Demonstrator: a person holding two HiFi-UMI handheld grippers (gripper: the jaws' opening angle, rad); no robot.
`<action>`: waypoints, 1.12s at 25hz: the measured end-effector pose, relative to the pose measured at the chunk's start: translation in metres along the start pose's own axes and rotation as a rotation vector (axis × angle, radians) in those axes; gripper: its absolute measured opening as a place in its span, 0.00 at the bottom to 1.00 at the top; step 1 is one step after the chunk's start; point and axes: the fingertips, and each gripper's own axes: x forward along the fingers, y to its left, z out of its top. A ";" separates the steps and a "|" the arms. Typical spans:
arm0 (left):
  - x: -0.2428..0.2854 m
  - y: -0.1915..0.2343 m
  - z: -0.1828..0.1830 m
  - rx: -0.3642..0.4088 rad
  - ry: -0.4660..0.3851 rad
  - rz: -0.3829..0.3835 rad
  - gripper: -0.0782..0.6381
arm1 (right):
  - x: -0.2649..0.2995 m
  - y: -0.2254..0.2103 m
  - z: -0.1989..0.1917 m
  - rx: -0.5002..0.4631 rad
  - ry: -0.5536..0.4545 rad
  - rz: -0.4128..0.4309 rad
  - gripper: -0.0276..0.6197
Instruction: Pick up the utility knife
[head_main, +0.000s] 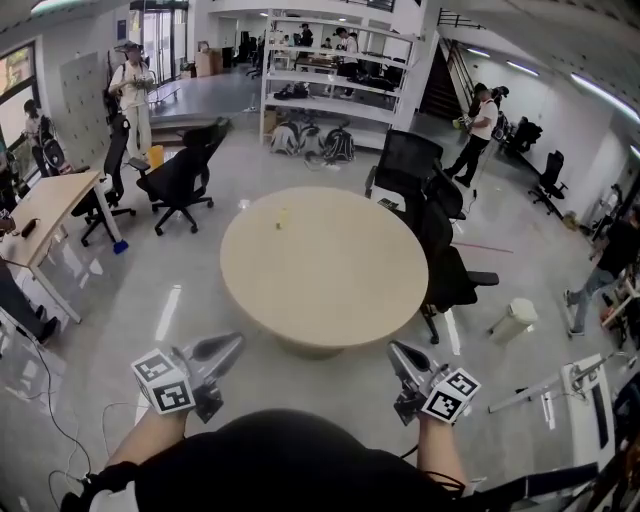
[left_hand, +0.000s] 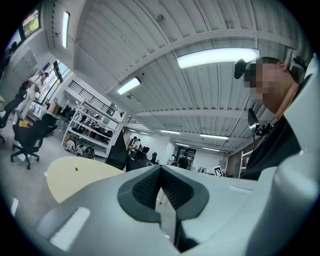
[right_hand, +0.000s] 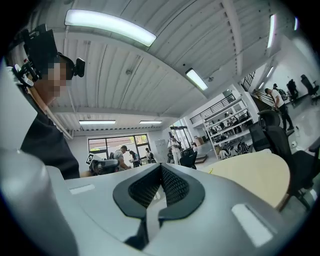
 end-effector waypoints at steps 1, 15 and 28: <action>0.008 -0.002 -0.001 0.002 0.004 0.003 0.11 | -0.004 -0.008 0.001 0.003 -0.005 0.004 0.06; 0.075 0.024 -0.007 -0.016 0.033 -0.034 0.11 | -0.008 -0.067 0.004 0.028 -0.008 -0.050 0.06; 0.148 0.184 0.057 -0.059 0.049 -0.306 0.11 | 0.099 -0.100 0.040 -0.027 -0.066 -0.329 0.06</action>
